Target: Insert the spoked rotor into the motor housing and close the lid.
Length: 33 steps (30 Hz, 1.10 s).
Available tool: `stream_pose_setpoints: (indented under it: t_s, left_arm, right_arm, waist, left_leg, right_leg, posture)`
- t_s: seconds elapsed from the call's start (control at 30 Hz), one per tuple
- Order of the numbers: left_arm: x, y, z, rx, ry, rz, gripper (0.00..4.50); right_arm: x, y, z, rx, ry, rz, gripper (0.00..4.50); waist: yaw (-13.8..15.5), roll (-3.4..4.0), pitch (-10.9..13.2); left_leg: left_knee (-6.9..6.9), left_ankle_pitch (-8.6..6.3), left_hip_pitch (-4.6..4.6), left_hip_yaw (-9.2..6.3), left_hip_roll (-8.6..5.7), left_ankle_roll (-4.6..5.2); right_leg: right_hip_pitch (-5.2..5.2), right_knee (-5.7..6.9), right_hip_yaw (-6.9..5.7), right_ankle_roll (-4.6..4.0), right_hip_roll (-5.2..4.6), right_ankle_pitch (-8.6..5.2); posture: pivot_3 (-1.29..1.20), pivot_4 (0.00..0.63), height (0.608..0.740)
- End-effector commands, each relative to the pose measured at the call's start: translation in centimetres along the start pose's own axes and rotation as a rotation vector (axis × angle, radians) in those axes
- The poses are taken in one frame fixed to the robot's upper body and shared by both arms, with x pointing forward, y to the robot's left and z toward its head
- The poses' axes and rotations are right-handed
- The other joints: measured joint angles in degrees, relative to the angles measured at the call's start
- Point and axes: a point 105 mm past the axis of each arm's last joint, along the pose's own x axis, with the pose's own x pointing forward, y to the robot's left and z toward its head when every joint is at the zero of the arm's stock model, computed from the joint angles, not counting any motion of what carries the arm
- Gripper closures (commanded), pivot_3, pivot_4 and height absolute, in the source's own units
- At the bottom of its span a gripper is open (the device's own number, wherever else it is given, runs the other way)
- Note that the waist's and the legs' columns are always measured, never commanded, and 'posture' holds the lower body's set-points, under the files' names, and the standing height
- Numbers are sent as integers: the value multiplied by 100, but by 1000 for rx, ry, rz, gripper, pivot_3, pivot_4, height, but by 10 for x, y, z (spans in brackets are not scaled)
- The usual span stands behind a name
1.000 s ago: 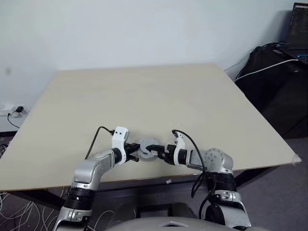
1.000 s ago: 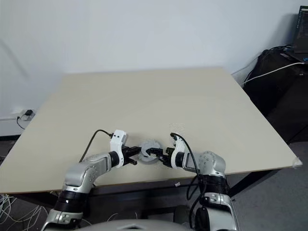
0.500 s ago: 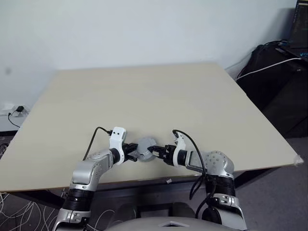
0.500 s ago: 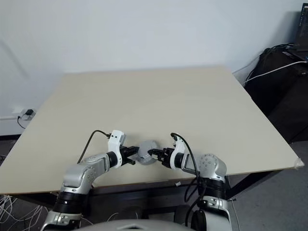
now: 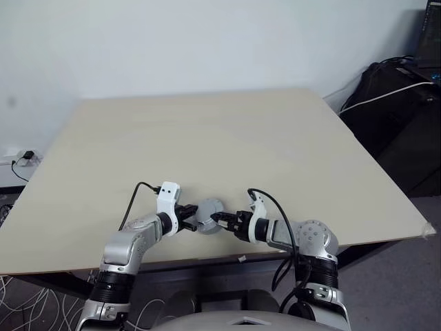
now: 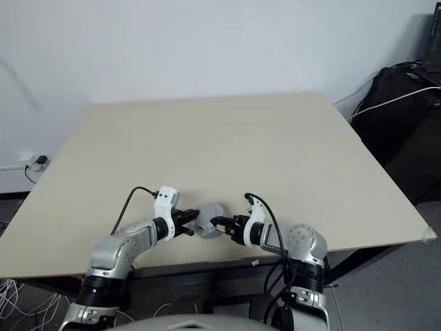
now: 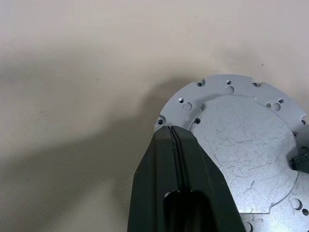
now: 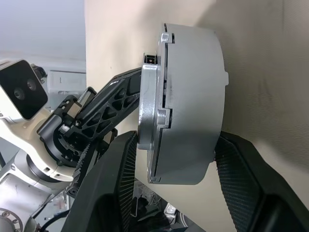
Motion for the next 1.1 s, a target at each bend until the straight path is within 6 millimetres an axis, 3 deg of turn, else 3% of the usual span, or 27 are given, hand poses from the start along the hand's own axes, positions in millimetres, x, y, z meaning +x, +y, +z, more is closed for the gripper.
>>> stream_pose_setpoints:
  t_s: [0.03,0.23,0.57,0.83,1.0,1.1]
  left_arm:
    - [5,-5,-28,-35,103,-9,4500]
    - [4,-6,-25,-37,82,-6,4500]
    - [0,-15,10,-76,-140,-29,4500]
    - [-28,-19,45,-243,-425,-75,4500]
    - [-45,-12,39,-437,-524,-53,4500]
    - [-52,-12,19,-562,-519,-46,4500]
  right_arm:
    - [10,19,-8,-8,31,75,2334]
    - [9,16,-4,4,5,65,2334]
    - [4,9,-1,24,-19,60,2335]
    - [1,5,0,26,-27,47,2369]
    - [1,3,2,28,-35,44,2369]
    - [0,10,8,26,-68,83,2369]
  waist:
    - [0,0,0]
    - [1,0,0]
    - [13,-5,5]
    - [10,-16,18]
    - [8,-15,19]
    - [3,-16,20]
  left_leg:
    - [0,0,0,0,0,0]
    - [0,0,0,0,0,0]
    - [1,2,-21,0,-1,1]
    - [1,17,-39,0,-2,27]
    - [0,14,-39,-1,1,29]
    - [1,15,-39,-3,1,30]
  right_leg:
    - [0,0,0,0,0,0]
    - [0,0,0,-1,1,0]
    - [-18,0,-2,-16,-1,11]
    - [-34,-1,-1,-34,-3,19]
    - [-34,-2,-2,-37,-22,16]
    - [-33,-2,-6,-39,2,15]
  posture:
    - [0,0,740]
    - [0,0,740]
    - [0,0,740]
    - [0,0,740]
    - [0,0,740]
    - [0,0,740]
